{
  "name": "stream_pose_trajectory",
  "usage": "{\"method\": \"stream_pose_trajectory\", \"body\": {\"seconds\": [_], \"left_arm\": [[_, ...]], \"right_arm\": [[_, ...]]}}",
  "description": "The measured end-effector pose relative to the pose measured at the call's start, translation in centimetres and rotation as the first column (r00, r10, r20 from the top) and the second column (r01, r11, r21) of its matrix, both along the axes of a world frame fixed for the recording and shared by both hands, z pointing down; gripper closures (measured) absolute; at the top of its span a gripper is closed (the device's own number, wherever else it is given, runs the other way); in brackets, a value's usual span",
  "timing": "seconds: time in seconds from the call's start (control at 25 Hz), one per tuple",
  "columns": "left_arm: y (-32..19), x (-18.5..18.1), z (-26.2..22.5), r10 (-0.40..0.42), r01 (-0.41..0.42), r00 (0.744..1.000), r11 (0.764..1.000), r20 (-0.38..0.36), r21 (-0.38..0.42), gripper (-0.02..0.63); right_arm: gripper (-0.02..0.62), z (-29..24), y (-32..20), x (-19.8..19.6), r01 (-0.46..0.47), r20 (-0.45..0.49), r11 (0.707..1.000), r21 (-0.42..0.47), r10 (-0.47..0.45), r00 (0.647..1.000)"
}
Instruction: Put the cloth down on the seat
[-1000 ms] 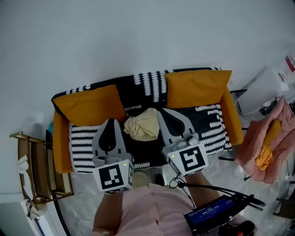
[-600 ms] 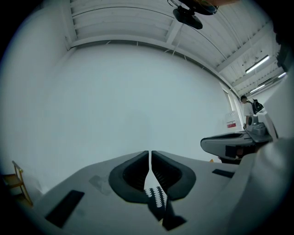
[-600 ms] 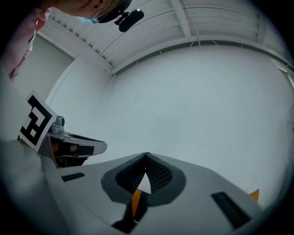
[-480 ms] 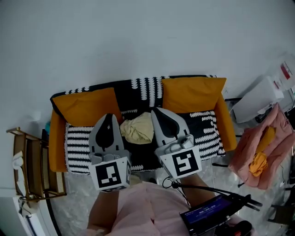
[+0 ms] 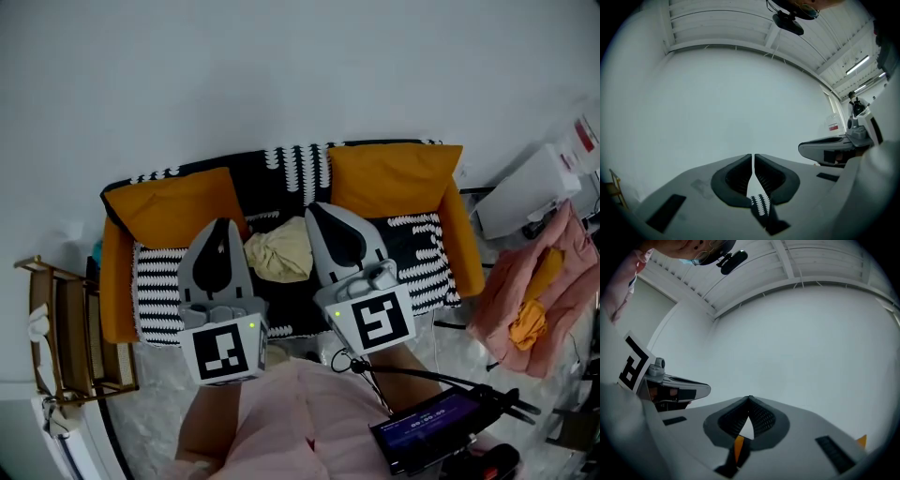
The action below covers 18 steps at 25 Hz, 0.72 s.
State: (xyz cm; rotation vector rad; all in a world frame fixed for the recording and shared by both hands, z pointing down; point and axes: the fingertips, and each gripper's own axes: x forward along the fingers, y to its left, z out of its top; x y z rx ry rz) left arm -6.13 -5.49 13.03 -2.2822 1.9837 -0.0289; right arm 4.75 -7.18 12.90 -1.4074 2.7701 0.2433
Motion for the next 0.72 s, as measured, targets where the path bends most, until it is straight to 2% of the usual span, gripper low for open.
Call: {"method": "stream_pose_trajectory", "body": {"seconds": [0.72], "left_arm": [[-0.04,0.51,0.17,0.003,-0.003,1.0,1.0,0.014,-0.006,0.58]], "right_arm": [[0.595,0.14,-0.11,0.33,-0.01,0.018,1.0,-0.001,0.01,1.0]]}}
